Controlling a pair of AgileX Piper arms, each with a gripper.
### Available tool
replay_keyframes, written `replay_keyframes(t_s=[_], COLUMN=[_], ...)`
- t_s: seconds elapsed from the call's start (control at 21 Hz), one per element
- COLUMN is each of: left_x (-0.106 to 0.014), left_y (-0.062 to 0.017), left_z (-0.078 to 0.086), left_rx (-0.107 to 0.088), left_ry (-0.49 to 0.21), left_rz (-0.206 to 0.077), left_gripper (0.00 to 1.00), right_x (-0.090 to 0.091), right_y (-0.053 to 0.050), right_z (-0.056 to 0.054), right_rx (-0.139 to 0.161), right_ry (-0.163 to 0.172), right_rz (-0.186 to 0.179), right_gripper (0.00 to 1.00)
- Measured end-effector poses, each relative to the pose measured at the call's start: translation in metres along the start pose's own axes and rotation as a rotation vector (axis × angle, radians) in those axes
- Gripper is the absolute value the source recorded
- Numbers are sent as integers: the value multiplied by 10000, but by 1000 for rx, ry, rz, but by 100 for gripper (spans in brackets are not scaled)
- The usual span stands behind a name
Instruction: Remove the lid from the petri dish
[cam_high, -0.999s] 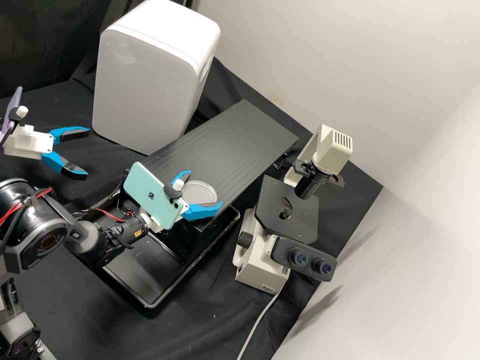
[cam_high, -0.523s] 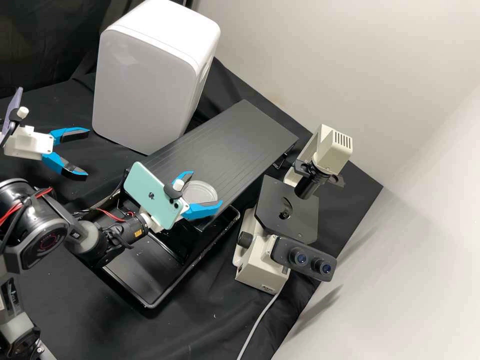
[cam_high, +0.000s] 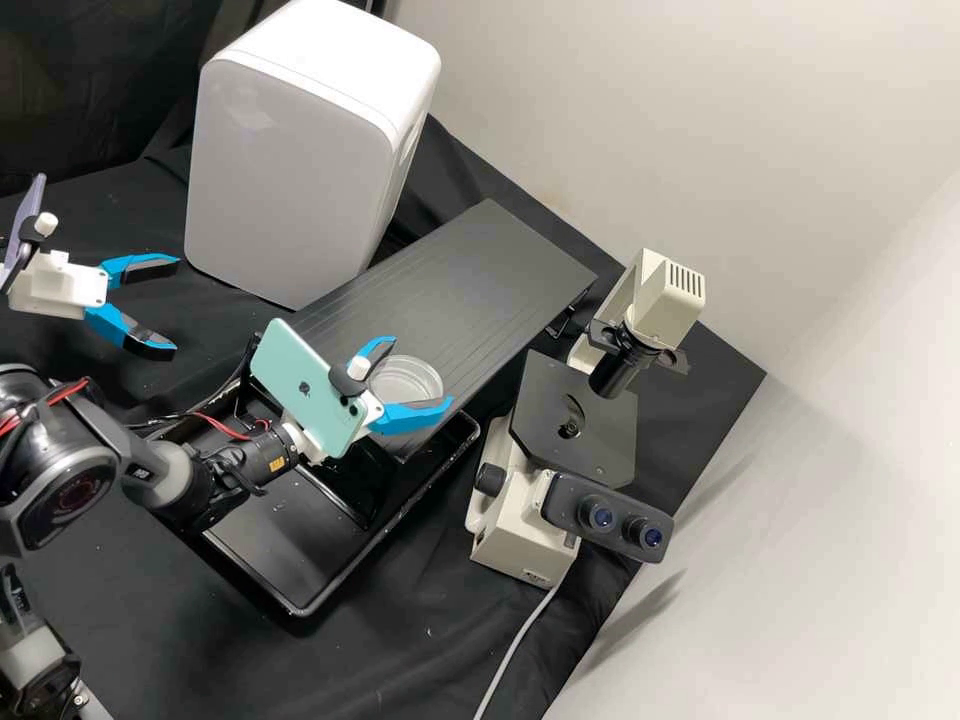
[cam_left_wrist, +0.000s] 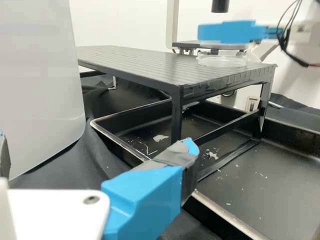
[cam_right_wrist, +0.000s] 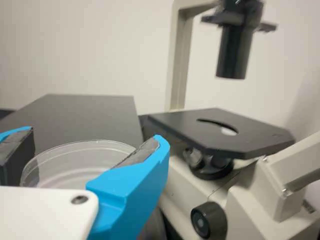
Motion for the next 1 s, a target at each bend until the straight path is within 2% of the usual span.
replay_keyframes(t_s=[0.19, 0.43, 0.62, 0.76, 0.81, 0.9, 1.0], left_x=[0, 0, 0, 0, 0, -2, -3], left_y=[1, 1, 2, 2, 2, 4, 7], left_z=[-3, -3, -5, -5, -5, -16, -27], left_rx=[-2, -2, -2, -2, -2, -2, -4], left_ry=[4, 4, 4, 4, 4, 8, 14], left_rz=[1, 1, 1, 1, 1, 3, 4], left_gripper=[100, 100, 100, 100, 100, 100, 100], right_x=[-38, -69, -78, -82, -86, -83, -79], right_y=[112, 190, 134, 48, 23, -9, -15], right_z=[-94, -159, -215, -317, -348, -381, -373], right_rx=[-1, 5, 12, -11, -10, -15, -27], right_ry=[32, 59, 63, 95, 107, 119, 115], right_rz=[43, 76, 67, 40, 31, 20, 19], right_gripper=[0, 0, 0, 0, 0, 0, 0])
